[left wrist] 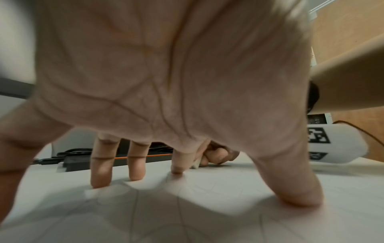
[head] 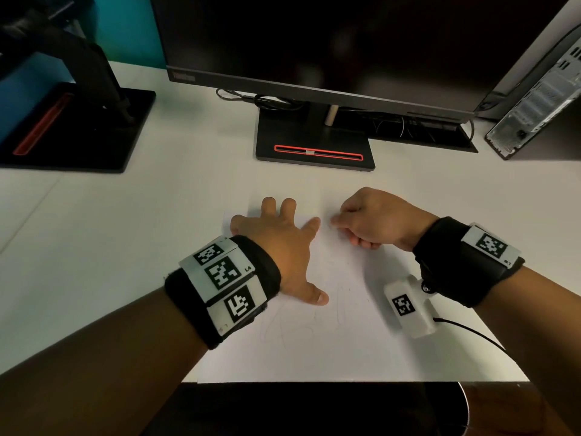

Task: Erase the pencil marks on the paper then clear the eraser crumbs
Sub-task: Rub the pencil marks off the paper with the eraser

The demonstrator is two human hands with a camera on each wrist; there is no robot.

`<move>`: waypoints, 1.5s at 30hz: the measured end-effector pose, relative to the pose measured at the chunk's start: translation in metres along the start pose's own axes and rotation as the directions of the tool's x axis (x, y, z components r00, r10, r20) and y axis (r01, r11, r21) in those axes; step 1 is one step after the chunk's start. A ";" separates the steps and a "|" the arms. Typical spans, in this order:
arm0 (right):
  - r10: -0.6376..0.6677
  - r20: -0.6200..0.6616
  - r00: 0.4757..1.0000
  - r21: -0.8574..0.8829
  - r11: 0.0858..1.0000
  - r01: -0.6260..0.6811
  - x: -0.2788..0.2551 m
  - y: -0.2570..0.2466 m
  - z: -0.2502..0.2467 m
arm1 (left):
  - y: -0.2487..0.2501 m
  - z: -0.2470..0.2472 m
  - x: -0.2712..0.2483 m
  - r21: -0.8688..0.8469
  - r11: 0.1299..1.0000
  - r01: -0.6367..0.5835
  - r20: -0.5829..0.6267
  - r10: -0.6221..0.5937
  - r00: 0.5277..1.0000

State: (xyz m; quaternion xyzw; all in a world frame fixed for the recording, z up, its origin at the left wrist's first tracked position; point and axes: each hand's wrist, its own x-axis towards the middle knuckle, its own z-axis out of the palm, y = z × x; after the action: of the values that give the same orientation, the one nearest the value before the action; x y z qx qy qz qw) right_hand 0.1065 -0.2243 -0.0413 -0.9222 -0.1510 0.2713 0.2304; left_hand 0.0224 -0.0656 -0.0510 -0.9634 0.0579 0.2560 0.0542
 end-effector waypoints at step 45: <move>-0.087 0.108 0.990 -0.013 0.996 0.089 0.004 -0.009 0.009 | 0.001 0.001 -0.006 -0.009 1.000 0.025 0.008 -0.024 1.000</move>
State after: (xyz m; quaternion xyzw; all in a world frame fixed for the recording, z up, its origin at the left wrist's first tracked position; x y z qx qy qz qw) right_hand 0.1031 -0.2122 -0.0446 -0.9008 -0.2062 0.3086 0.2254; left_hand 0.0166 -0.0662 -0.0487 -0.9633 0.0447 0.2593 0.0532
